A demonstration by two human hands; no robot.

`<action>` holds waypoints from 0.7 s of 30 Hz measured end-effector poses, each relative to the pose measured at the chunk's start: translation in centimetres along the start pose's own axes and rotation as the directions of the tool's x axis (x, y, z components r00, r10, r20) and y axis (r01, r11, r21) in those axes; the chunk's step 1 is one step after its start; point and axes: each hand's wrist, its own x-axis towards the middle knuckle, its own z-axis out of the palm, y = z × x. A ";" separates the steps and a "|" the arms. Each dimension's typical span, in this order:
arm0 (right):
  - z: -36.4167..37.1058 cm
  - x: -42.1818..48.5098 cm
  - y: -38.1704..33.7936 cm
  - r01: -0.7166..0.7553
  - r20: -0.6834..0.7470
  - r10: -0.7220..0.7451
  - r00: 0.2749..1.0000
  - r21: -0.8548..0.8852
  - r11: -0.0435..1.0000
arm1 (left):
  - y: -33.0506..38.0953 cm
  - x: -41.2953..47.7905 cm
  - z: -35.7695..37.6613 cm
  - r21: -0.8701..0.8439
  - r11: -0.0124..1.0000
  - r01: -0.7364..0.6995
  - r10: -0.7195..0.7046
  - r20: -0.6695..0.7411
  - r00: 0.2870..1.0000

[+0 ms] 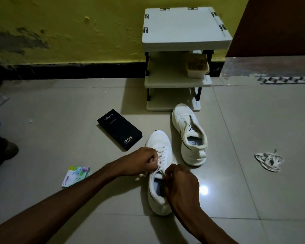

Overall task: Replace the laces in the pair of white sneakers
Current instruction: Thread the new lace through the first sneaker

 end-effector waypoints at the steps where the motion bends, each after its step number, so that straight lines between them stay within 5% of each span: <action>1: 0.0 0.0 0.0 0.001 0.005 -0.001 1.000 -0.023 1.000 | 0.3 0.2 -0.3 -0.005 1.000 0.010 -0.010 0.030 0.999; 7: 0.3 0.5 -0.3 -0.002 -0.008 0.001 1.000 -0.073 0.997 | 1.0 1.1 -1.8 0.119 0.992 0.030 -0.050 0.168 0.985; 12: 0.2 0.3 0.5 0.029 0.064 -0.030 0.997 0.028 0.999 | 0.7 0.9 -3.1 0.242 0.970 -0.017 0.027 -0.040 0.999; 21: 0.1 0.3 0.0 -0.001 0.005 0.001 1.000 -0.004 1.000 | -1.7 0.3 -0.7 0.115 0.989 -0.092 0.117 -0.233 0.965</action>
